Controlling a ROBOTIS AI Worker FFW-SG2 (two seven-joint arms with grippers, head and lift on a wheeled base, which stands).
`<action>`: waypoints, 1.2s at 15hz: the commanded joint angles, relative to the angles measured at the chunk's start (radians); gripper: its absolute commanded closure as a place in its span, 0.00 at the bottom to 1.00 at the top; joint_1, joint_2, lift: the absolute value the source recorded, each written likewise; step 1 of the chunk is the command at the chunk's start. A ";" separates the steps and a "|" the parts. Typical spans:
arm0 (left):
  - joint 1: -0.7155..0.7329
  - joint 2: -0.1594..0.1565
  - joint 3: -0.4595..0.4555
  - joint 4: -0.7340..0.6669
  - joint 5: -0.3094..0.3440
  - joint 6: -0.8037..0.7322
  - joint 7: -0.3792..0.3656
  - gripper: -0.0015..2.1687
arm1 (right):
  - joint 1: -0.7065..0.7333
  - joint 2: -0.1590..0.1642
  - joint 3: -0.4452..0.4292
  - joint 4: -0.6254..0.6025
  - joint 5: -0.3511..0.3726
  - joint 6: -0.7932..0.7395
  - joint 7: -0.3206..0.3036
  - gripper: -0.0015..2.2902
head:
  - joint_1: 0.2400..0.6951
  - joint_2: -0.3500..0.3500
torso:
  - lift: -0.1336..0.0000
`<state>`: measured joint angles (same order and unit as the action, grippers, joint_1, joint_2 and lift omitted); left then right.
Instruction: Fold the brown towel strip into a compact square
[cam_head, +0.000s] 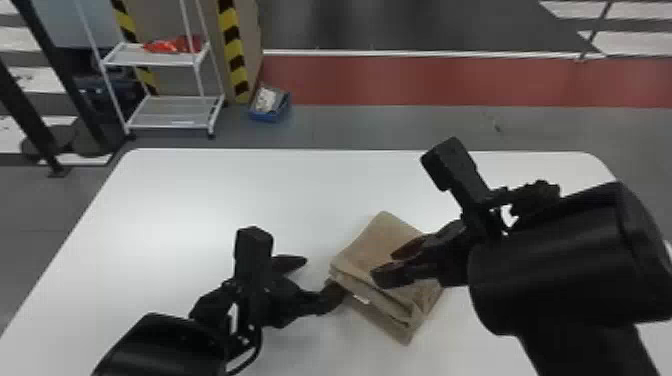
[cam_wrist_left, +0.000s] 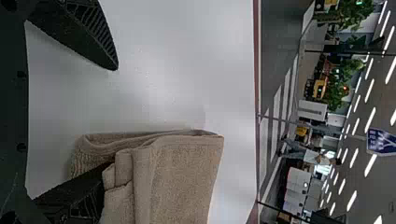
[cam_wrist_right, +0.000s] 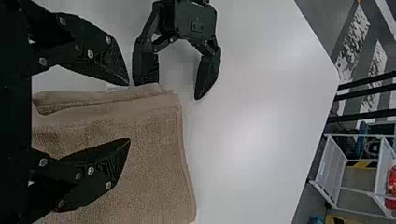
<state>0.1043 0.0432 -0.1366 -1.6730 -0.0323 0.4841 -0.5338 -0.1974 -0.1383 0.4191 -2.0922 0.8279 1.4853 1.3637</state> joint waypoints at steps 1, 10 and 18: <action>0.000 0.001 0.002 -0.001 0.000 0.000 0.000 0.03 | -0.002 0.000 -0.033 0.029 -0.001 -0.023 0.003 0.73 | 1.00 0.48 | 0.07; 0.000 0.001 0.000 -0.002 0.000 0.000 -0.002 0.03 | 0.009 0.000 0.026 0.106 0.013 -0.078 0.003 0.74 | 1.00 0.46 | 0.07; -0.021 0.001 -0.008 -0.002 -0.024 0.012 -0.018 0.03 | 0.007 0.013 0.087 0.169 0.025 -0.096 0.003 0.74 | 1.00 0.50 | 0.07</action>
<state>0.0947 0.0439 -0.1442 -1.6751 -0.0443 0.4902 -0.5468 -0.1901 -0.1278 0.5045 -1.9306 0.8528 1.3906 1.3637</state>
